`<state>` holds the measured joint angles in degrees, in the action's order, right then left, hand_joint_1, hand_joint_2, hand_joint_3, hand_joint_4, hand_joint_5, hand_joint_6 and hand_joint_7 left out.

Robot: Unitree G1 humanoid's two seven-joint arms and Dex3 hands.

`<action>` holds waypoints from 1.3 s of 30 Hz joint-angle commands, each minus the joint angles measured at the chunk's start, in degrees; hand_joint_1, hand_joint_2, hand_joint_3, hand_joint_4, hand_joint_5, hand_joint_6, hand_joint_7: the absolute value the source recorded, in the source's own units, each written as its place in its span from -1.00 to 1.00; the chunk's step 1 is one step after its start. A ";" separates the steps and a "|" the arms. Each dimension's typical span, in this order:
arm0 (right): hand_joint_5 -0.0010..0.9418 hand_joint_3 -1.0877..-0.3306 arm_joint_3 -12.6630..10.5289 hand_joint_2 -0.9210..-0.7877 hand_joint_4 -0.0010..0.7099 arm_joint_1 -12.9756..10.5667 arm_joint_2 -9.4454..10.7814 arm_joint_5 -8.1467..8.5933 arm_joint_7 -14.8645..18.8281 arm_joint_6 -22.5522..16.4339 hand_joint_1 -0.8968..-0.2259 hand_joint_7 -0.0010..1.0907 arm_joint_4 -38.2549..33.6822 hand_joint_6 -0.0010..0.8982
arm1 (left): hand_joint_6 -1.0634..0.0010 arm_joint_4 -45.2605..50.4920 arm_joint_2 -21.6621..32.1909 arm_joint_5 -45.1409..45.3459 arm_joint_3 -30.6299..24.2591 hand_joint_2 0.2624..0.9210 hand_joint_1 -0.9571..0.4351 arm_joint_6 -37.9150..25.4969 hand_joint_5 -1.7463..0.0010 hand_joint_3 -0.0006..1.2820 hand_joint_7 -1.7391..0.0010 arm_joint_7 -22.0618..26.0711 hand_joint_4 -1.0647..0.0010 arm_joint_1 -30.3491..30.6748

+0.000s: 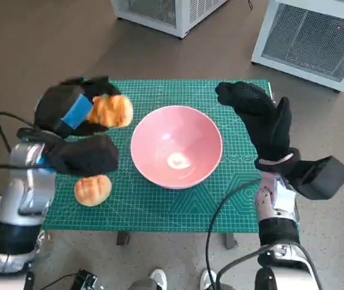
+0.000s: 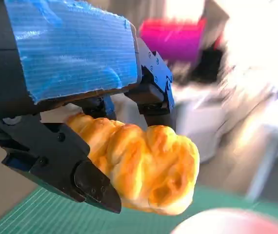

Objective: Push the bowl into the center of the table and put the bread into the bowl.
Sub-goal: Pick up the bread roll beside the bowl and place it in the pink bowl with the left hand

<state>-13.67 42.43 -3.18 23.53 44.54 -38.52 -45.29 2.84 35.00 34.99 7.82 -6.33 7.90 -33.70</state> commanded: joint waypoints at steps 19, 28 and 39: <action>-0.99 -0.17 0.11 -1.00 -0.42 -2.11 0.07 0.66 0.23 0.44 -0.46 0.08 0.13 -1.00 | -0.27 -4.95 -7.99 2.80 10.60 0.97 0.38 9.35 -0.21 -0.98 -0.27 4.89 -0.50 -5.76; -1.00 -0.17 0.12 -1.00 -0.47 -2.99 0.06 0.49 -0.36 0.00 -0.46 0.08 1.01 -1.00 | -0.21 -15.45 -10.56 4.05 14.08 0.99 0.38 11.72 -0.26 -0.95 -0.31 4.76 -0.43 -8.57; -1.00 -0.18 0.00 -1.00 -0.50 -3.72 -0.01 0.42 -0.89 0.03 -0.46 0.07 1.49 -1.00 | 0.17 -22.47 -11.70 1.56 13.93 0.85 0.41 15.09 -0.04 -0.78 -0.15 4.21 0.21 -8.05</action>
<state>-13.57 40.26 -3.23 24.12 44.27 -38.70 -43.52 -20.13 23.94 37.99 22.69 8.02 11.83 -41.65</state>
